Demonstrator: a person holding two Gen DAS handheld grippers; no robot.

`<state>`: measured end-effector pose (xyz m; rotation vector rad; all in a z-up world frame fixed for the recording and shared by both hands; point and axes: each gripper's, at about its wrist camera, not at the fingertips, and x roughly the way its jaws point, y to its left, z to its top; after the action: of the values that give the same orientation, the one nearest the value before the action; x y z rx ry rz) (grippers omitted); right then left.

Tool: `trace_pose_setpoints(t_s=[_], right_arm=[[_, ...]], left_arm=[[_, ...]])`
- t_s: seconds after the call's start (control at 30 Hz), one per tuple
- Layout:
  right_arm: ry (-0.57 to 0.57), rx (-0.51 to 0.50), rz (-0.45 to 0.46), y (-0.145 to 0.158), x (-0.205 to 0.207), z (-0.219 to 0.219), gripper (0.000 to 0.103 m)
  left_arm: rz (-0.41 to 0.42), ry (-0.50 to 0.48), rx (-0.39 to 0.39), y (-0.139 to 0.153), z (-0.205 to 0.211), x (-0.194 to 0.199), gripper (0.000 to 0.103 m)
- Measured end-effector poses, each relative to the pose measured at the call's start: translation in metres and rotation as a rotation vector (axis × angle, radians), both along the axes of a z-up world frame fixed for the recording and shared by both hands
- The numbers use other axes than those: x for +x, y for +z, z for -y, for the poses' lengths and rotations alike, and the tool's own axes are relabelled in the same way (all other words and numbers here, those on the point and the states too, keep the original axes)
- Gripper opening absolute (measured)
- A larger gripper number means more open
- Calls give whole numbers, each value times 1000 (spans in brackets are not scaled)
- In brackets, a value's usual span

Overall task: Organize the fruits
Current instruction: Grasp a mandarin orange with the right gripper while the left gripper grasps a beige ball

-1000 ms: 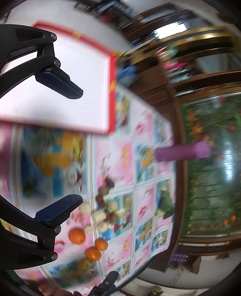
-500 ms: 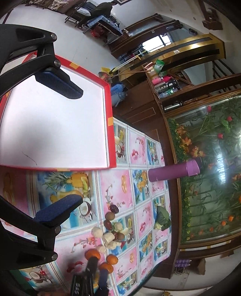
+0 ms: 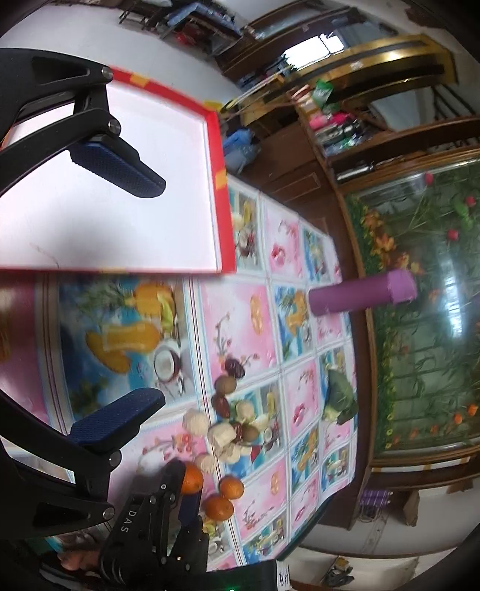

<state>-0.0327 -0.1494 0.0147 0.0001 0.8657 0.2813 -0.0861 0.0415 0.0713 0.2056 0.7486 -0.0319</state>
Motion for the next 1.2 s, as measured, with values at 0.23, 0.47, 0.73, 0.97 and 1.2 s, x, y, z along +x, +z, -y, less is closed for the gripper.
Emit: trace_pose_setpoints(t_s=[0.23, 0.47, 0.73, 0.97, 1.2], right_arm=[[-177, 163, 74, 21, 0, 48, 35], [-257, 235, 77, 26, 2, 68, 35], [-260, 285, 53, 25, 3, 75, 35], [-252, 278, 48, 24, 4, 73, 35], [-266, 253, 58, 24, 3, 72, 35]], left_arm=[[-61, -58, 21, -16, 32, 28, 102], [-158, -110, 27, -42, 67, 52, 102], [-210, -129, -5, -53, 82, 69, 81], [-240, -142, -71, -57, 83, 75, 55], [-233, -204, -110, -57, 90, 70, 25]])
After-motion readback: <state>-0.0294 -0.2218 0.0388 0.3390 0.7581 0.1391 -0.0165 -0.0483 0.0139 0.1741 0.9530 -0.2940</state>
